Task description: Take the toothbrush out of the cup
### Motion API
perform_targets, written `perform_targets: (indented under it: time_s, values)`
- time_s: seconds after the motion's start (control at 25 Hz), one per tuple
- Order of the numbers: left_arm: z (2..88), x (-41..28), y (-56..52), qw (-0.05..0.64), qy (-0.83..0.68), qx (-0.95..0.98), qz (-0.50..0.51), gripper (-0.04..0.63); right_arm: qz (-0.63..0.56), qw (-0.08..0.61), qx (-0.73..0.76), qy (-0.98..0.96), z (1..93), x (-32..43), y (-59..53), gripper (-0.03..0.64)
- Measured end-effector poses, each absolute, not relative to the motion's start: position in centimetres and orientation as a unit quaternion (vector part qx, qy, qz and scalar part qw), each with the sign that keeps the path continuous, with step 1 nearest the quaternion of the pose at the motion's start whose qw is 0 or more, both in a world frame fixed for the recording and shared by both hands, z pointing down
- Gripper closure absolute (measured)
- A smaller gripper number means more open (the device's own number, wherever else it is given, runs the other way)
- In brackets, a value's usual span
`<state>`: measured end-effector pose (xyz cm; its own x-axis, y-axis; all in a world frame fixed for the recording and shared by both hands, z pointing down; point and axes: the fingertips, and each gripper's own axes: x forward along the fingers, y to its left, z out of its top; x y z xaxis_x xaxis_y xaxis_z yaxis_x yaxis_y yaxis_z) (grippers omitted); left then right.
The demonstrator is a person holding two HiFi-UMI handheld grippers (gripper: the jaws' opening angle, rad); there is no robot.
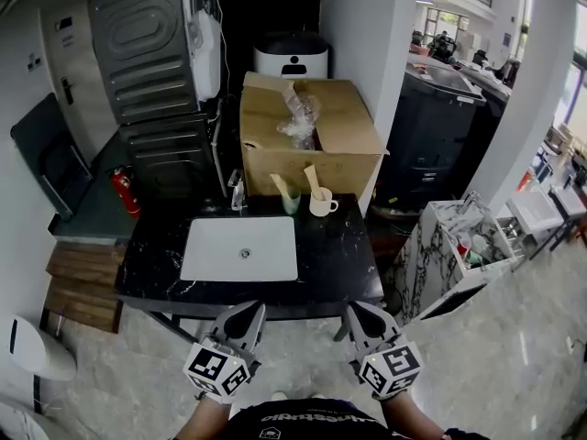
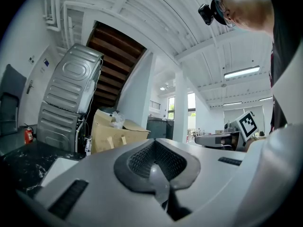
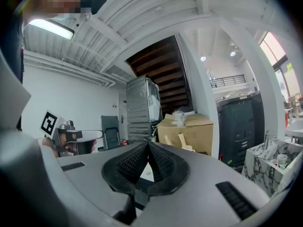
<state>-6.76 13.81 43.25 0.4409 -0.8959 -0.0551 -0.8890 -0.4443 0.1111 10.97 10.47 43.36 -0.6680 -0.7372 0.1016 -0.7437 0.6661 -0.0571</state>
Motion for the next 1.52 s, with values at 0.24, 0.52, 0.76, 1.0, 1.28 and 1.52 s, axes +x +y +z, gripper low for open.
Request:
perform_targets:
  time_s: [0.24,0.52,0.76,1.0,1.28,1.52]
  values:
    - [43.4,-7.7,13.9,0.046,-0.524,0.848,-0.065,0.58,0.057,0.033,0.408,-0.911,43.5,10.1,10.5,0.579]
    - [43.8,-8.9,13.8,0.047,-0.513,0.854,-0.066,0.58,0.057,0.036,0.415,-0.907,43.6,8.8,10.8,0.578]
    - [44.2,-10.2,13.8,0.051,-0.5,0.862,-0.063,0.58,0.059,0.03,0.423,-0.904,43.7,7.3,11.2,0.578]
    - [44.9,-11.9,14.0,0.051,-0.489,0.868,-0.061,0.58,0.06,0.028,0.434,-0.898,44.4,5.8,11.8,0.578]
    - [45.8,-12.7,13.5,0.068,-0.484,0.87,-0.07,0.58,0.06,0.039,0.44,-0.895,44.8,5.3,11.8,0.578]
    - [46.7,-12.8,11.4,0.071,-0.483,0.87,-0.065,0.58,0.066,0.041,0.435,-0.897,45.7,4.7,9.6,0.578]
